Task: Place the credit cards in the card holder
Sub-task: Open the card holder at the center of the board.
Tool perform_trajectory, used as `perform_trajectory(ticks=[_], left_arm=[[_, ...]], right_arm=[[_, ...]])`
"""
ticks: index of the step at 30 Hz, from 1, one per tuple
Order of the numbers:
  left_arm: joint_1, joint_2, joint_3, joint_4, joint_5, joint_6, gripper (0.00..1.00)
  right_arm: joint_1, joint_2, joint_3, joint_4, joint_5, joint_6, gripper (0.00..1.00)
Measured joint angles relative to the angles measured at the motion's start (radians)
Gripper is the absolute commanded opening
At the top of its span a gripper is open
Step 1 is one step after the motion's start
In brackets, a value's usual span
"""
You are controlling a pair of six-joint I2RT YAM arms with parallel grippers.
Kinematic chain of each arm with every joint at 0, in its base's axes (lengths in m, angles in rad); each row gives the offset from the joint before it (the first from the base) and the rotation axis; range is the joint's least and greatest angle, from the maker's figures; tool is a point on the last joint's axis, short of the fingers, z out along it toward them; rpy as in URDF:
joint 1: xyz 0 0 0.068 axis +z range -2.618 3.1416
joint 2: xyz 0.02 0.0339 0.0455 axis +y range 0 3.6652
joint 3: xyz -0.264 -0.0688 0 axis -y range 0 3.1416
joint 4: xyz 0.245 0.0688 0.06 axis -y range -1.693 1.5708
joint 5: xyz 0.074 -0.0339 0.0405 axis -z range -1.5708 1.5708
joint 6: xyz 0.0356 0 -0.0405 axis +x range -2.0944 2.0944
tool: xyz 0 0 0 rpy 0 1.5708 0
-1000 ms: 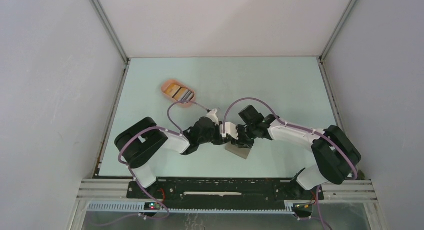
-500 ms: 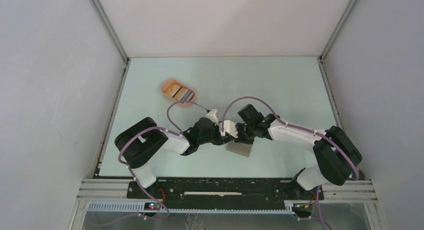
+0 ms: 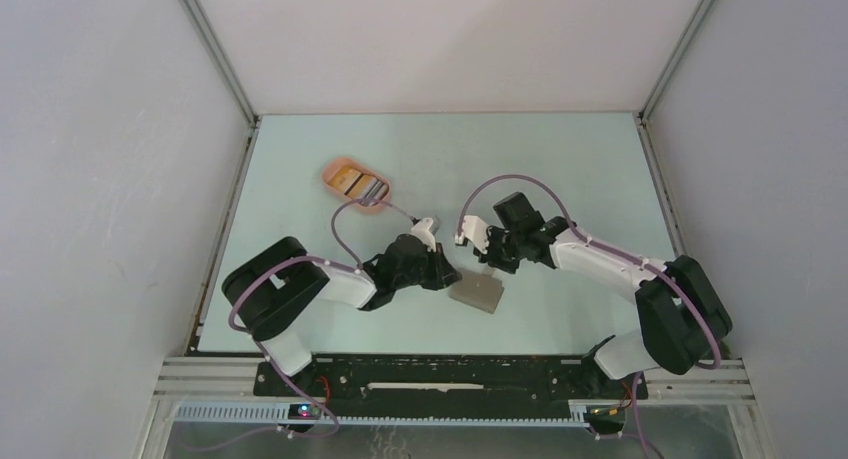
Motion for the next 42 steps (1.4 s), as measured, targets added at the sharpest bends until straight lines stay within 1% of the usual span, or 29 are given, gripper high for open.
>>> perform_trajectory(ticks=[2, 4, 8, 11, 14, 17, 20, 24, 28, 31, 36, 42], left_arm=[[0.002, -0.004, 0.000, -0.005, 0.003, 0.010, 0.11], [0.006, -0.021, 0.002, -0.029, 0.003, 0.028, 0.24], [0.019, -0.111, 0.002, -0.137, -0.018, 0.071, 0.57], [0.024, -0.241, 0.001, -0.209, -0.060, 0.091, 0.68], [0.026, -0.379, -0.015, -0.224, -0.102, 0.095, 0.70], [0.027, -0.488, -0.076, -0.183, -0.115, 0.066, 0.71], [0.025, -0.502, -0.165, -0.105, -0.104, -0.007, 0.76], [0.000, -0.463, -0.263, -0.046, -0.102, -0.107, 0.77], [-0.032, -0.465, -0.301, -0.007, -0.126, -0.168, 0.77], [-0.034, -0.473, -0.301, 0.000, -0.147, -0.184, 0.76], [-0.044, -0.475, -0.300, -0.002, -0.167, -0.182, 0.75], [-0.064, -0.472, -0.292, -0.019, -0.166, -0.149, 0.70]], right_arm=[[-0.013, 0.000, 0.008, -0.007, -0.009, 0.022, 0.00], [-0.026, 0.000, 0.029, -0.031, -0.043, 0.055, 0.00], [-0.080, 0.000, 0.104, -0.087, -0.159, 0.136, 0.00], [-0.142, 0.000, 0.148, -0.105, -0.260, 0.206, 0.00], [-0.197, -0.004, 0.153, -0.117, -0.348, 0.270, 0.00], [-0.237, -0.005, 0.153, -0.125, -0.423, 0.338, 0.00], [-0.253, -0.005, 0.153, -0.127, -0.490, 0.399, 0.00], [-0.253, -0.010, 0.146, -0.107, -0.547, 0.471, 0.00], [-0.261, -0.049, 0.108, -0.059, -0.527, 0.532, 0.00], [-0.286, -0.063, 0.093, -0.037, -0.493, 0.561, 0.00], [-0.342, -0.063, 0.087, -0.006, -0.401, 0.584, 0.00], [-0.371, -0.062, 0.082, -0.008, -0.343, 0.574, 0.00]])
